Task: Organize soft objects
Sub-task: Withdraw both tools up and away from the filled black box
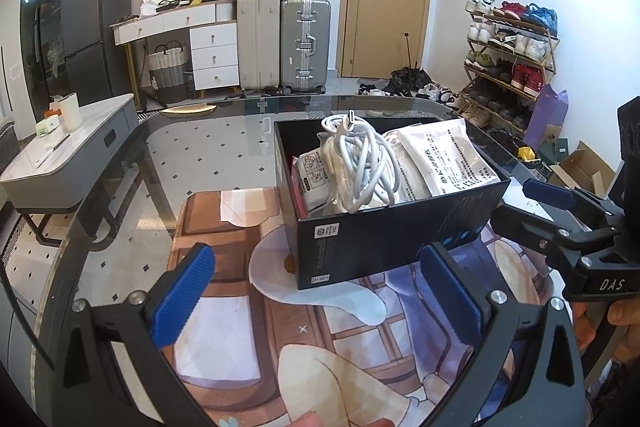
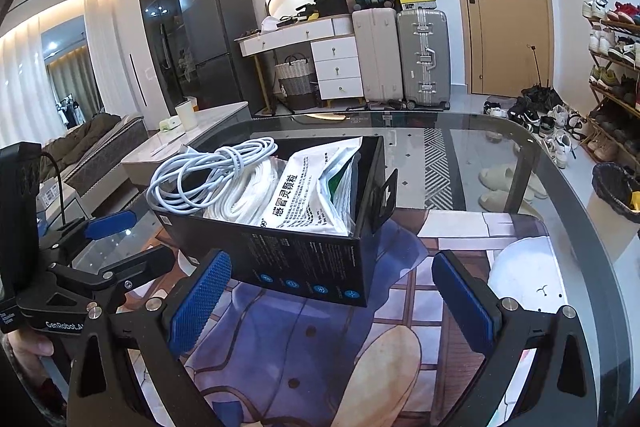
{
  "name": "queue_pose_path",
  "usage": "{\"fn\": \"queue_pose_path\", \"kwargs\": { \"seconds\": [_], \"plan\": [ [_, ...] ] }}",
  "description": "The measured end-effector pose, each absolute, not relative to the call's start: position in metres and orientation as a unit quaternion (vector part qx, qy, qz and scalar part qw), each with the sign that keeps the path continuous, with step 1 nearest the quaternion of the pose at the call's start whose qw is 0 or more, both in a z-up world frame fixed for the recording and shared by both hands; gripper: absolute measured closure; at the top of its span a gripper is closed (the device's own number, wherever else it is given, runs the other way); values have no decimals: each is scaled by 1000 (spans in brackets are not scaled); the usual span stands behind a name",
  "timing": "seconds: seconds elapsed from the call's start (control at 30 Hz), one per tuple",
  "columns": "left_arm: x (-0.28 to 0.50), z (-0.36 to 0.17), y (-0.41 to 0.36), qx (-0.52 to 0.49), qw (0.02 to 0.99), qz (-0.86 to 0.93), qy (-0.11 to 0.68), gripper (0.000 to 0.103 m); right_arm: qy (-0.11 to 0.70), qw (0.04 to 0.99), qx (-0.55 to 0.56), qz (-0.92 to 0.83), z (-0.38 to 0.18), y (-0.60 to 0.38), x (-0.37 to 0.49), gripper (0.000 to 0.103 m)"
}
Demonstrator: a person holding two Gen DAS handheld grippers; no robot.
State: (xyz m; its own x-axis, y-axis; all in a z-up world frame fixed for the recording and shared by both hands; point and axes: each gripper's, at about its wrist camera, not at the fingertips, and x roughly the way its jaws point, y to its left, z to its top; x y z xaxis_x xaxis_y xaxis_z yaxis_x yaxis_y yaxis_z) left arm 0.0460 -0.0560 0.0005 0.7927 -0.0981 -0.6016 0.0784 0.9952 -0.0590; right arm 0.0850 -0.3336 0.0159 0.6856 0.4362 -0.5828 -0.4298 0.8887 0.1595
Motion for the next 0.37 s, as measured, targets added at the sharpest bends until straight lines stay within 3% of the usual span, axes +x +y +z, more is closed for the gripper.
{"fn": "queue_pose_path", "kwargs": {
  "seconds": [0.37],
  "plan": [
    [44,1,-55,-16,952,-44,301,0,318,918,5,236,16,-334,85,1]
  ]
}}
